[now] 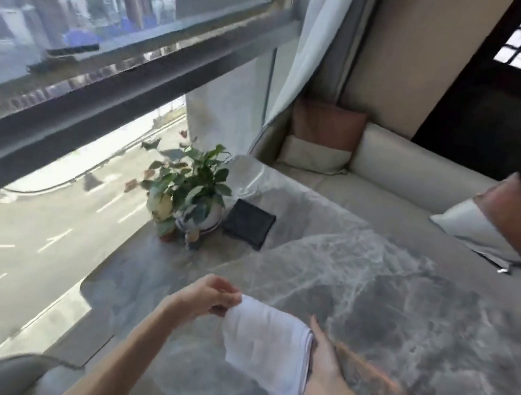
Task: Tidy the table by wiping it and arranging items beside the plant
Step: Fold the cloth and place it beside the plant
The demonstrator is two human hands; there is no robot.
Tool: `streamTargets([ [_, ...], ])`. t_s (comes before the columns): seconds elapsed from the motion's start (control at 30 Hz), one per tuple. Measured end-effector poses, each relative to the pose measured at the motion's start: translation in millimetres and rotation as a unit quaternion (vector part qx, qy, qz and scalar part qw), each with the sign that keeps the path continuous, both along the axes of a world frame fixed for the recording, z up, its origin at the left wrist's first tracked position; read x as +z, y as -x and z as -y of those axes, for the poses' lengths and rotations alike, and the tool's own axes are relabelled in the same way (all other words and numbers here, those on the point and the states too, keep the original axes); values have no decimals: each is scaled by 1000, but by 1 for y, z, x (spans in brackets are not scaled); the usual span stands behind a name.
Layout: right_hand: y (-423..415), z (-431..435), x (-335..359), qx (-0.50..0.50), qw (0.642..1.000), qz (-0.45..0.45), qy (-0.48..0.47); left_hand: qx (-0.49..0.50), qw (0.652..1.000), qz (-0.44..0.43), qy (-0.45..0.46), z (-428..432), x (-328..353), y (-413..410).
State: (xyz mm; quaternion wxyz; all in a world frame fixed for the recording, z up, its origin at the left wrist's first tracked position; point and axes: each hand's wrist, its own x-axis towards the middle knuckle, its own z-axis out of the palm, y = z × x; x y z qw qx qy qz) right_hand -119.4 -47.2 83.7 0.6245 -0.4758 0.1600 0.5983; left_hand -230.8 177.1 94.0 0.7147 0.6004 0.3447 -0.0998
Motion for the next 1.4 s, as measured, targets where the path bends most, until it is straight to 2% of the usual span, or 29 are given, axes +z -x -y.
streamTargets([
  [0.07,-4,-19,1,-9,999,-18,-44,-34,999,2,-33,-32,-6,-10],
  [0.2,-21,-68,-17,9,996,87,6,-95,985,-10,-140,-90,-12,-32],
  [0.43,-56,-126,-38,82,982,172,13,-175,964,-42,-197,-147,-3,-92],
  [0.5,-70,-141,-41,119,962,243,41,-195,958,-47,-206,-158,4,-113],
  [0.6,-101,-162,-40,180,912,363,67,-243,944,-35,-222,-176,17,-147],
  [0.67,-129,-174,-39,187,894,402,59,-272,936,-20,-224,-189,22,-172],
  [0.73,-160,-183,-39,175,902,393,23,-298,929,-18,-218,-203,23,-196],
  [0.87,-219,-197,-48,229,917,326,-14,-310,927,-28,-212,-225,14,-233],
  [0.93,-240,-208,-63,230,927,298,-7,-310,924,-41,-222,-233,6,-246],
  [1.0,-255,-224,-74,244,919,309,27,-312,913,-52,-259,-240,-3,-260],
  [1.1,-269,-248,-82,259,879,393,76,-336,871,-38,-355,-251,-14,-278],
  [1.23,-271,-270,-88,179,793,565,140,-339,820,-4,-462,-266,-27,-286],
  [1.3,-257,-273,-98,124,735,647,158,-364,773,0,-519,-267,-37,-281],
  [1.4,-216,-270,-128,109,642,737,181,-439,668,-59,-598,-251,-64,-267],
])
